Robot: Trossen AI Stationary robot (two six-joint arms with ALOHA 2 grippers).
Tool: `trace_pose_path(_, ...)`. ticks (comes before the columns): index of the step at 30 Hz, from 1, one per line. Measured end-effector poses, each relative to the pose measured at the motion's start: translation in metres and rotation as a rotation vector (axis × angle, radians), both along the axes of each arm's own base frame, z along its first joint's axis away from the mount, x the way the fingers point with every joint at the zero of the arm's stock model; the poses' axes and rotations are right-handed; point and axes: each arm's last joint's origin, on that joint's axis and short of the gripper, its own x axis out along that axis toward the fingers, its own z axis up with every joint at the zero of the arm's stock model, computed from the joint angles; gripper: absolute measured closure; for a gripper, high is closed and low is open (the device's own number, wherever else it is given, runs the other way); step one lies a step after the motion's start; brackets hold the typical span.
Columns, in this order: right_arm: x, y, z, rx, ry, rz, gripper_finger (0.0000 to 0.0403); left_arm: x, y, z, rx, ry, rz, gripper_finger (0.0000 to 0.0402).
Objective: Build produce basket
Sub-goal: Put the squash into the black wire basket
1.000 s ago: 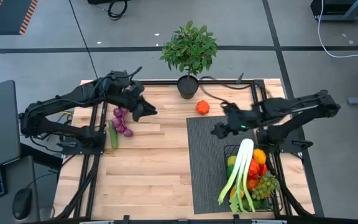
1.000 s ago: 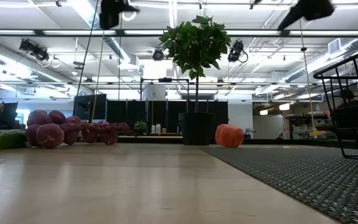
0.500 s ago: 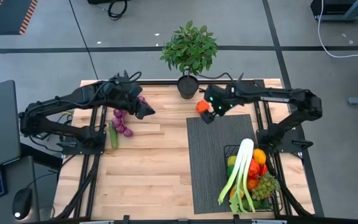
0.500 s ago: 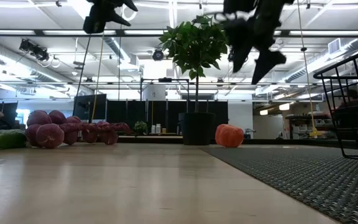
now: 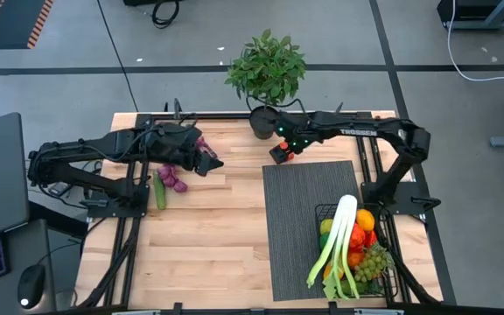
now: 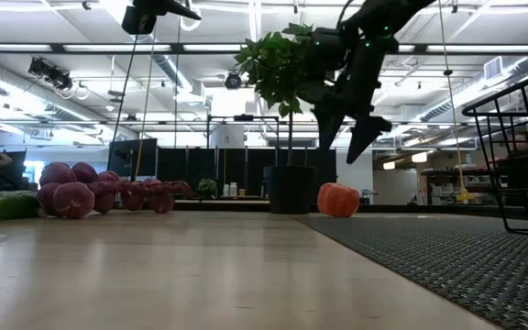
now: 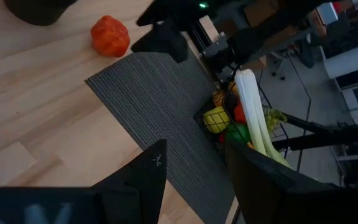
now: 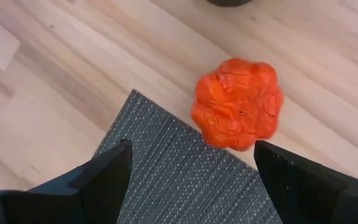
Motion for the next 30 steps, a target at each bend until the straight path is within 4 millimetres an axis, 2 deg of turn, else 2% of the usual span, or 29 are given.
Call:
trace_pose_path(8, 0.007, -0.006, -0.022, 0.008, 0.061, -0.071, 0.0063, -0.001, 0.005, 0.0, 0.071, 0.016, -0.01, 0.023)
trace_pose_path(17, 0.006, -0.017, -0.026, -0.062, 0.083, -0.22, 0.0063, -0.001, 0.006, -0.001, 0.172, 0.029, -0.112, 0.023)
trace_pose_path(24, 0.009, -0.025, -0.036, -0.067, 0.085, -0.268, 0.0063, -0.002, 0.011, -0.001, 0.272, 0.051, -0.158, 0.023)
trace_pose_path(30, 0.011, -0.027, -0.044, -0.056, 0.097, -0.291, 0.0063, -0.002, 0.013, -0.001, 0.293, 0.054, -0.16, 0.023)
